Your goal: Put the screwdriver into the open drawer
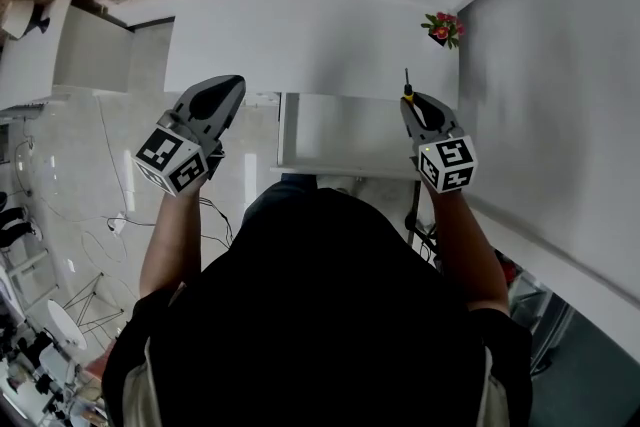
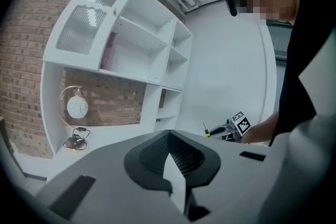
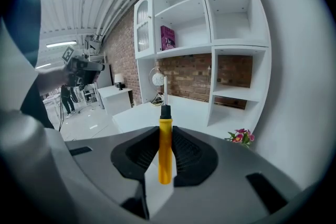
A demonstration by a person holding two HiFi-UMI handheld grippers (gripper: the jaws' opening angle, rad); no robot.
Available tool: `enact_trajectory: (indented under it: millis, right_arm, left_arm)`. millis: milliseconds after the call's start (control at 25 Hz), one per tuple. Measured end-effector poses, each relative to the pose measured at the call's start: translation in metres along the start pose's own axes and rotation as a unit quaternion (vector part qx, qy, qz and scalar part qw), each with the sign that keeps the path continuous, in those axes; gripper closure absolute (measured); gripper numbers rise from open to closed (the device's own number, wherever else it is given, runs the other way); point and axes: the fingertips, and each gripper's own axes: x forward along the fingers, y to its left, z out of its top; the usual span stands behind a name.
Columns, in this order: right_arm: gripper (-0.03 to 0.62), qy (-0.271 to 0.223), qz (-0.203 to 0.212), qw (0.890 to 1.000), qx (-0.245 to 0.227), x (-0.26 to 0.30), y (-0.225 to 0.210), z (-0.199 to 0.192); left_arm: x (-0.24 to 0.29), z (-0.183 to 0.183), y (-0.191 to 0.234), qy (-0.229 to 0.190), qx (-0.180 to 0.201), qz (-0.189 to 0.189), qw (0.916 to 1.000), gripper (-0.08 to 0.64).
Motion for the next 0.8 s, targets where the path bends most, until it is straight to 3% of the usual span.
enact_trajectory:
  millis: [800]
  right_arm:
    - [0.509, 0.072, 0.024, 0.996, -0.056, 0.039, 0.017, -0.086]
  left_arm:
    - [0.007, -0.036, 0.013, 0.04, -0.022, 0.005, 0.999, 0.545]
